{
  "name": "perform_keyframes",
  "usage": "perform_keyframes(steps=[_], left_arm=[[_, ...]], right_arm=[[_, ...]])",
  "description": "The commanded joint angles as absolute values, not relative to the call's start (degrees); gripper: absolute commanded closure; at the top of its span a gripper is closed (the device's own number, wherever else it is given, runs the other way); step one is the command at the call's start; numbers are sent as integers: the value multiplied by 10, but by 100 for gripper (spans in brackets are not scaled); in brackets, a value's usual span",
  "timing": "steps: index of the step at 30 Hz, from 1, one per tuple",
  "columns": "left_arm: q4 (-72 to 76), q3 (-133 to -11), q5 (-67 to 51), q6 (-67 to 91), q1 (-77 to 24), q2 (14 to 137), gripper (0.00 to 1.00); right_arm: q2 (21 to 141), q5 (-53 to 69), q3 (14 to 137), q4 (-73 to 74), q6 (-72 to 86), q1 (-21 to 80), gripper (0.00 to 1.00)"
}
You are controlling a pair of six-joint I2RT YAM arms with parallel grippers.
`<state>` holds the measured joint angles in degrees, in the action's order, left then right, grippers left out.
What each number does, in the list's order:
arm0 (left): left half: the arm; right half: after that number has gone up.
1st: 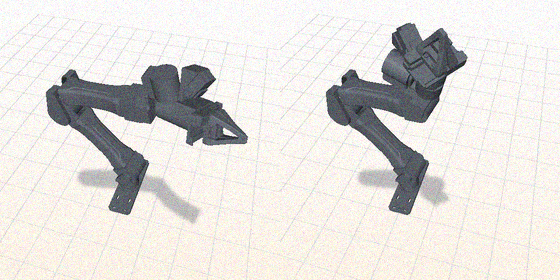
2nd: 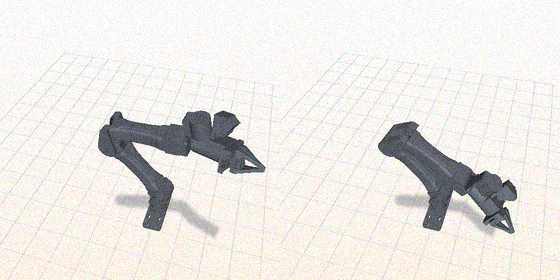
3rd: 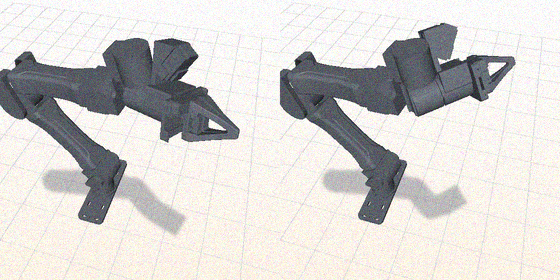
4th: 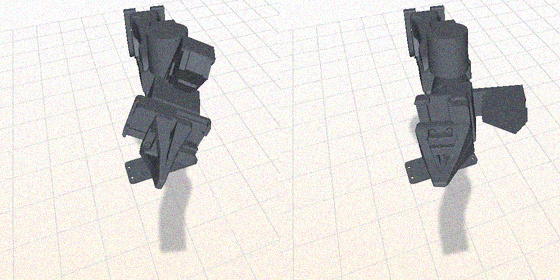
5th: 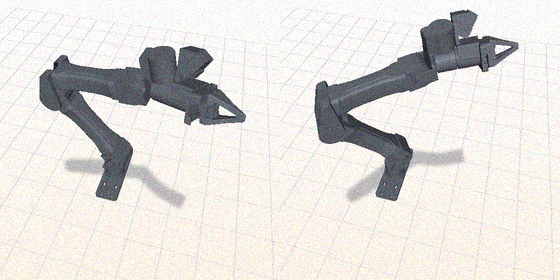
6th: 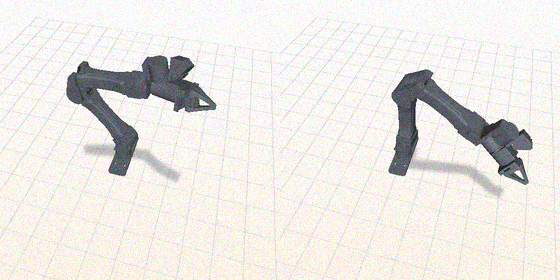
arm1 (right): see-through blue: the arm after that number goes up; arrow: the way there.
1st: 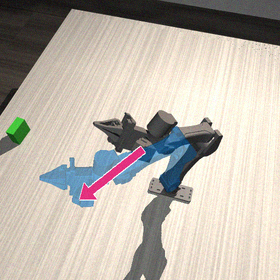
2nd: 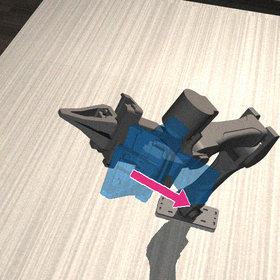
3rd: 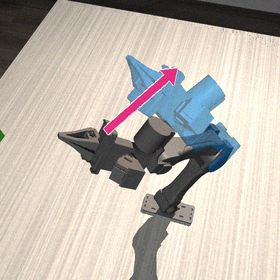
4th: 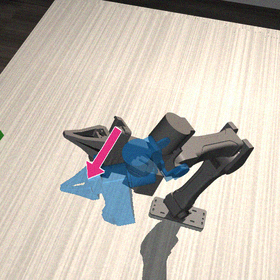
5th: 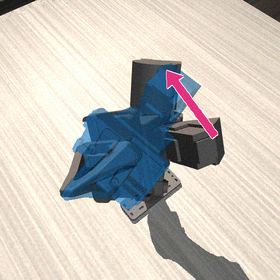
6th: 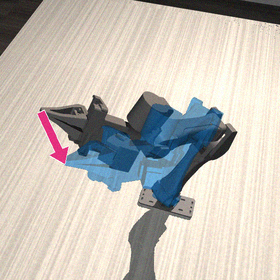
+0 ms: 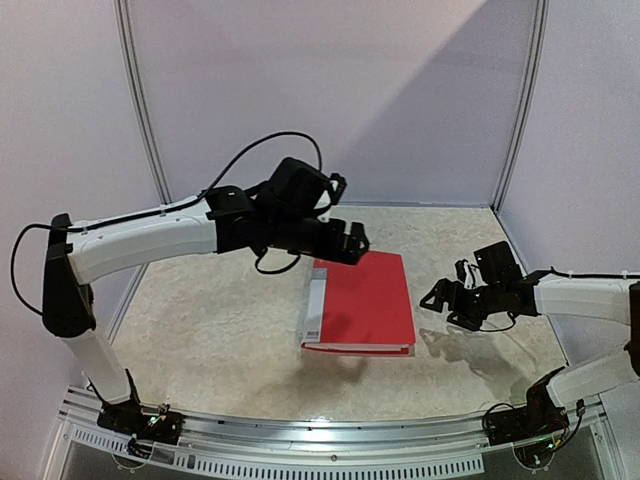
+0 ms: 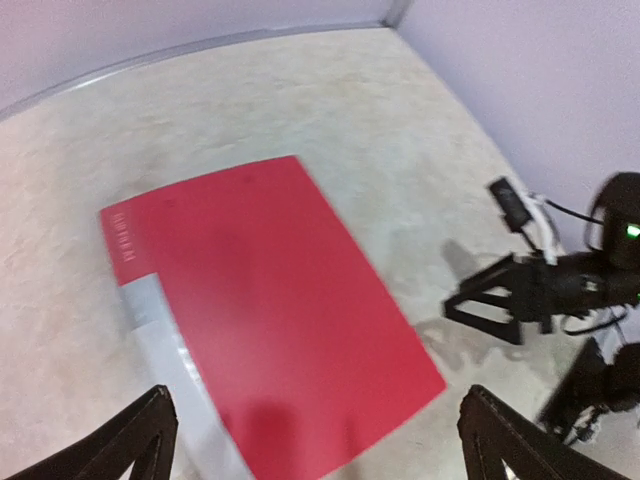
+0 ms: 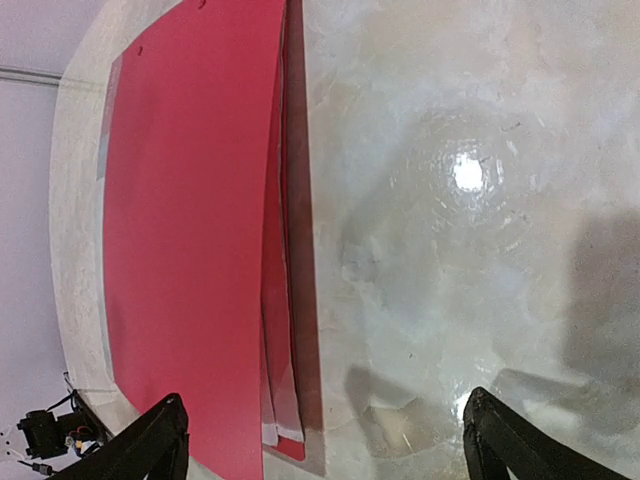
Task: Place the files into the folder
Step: Close the folder with files at the center of the board.
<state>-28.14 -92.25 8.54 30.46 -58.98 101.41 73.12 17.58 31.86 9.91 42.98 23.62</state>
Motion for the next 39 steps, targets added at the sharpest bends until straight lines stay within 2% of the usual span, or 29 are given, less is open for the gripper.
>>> perform_keyframes(steps=[1,4,5,6,9,11,13,19,24,29,35,39], left_arm=[[-281,-812,106,325,-522,1012,1],[-245,-762,86,333,-507,1030,5],[-234,-754,79,334,-506,1040,8],[-232,-749,75,338,-505,1050,12],[-205,-733,34,344,-506,1071,36],[-185,-719,13,354,-507,1072,44],[-174,-708,13,362,-510,1067,48],[-195,-740,66,338,-525,1045,52],[-157,-771,6,318,-526,1087,56],[-81,-768,-73,335,-527,1145,59],[-10,-727,-115,370,-529,1190,65],[-10,-703,-114,386,-531,1202,65]], right_arm=[[796,177,360,72,397,236,8],[842,171,384,48,390,239,12],[854,174,393,41,387,239,17],[876,178,402,36,383,241,22],[926,199,426,20,378,251,46],[949,205,442,20,374,265,57],[968,198,455,28,368,280,61],[1008,150,473,69,349,297,63],[1061,59,533,163,294,324,66],[1085,54,542,182,278,335,69],[1085,66,540,177,266,339,69],[1074,68,541,177,268,339,65]])
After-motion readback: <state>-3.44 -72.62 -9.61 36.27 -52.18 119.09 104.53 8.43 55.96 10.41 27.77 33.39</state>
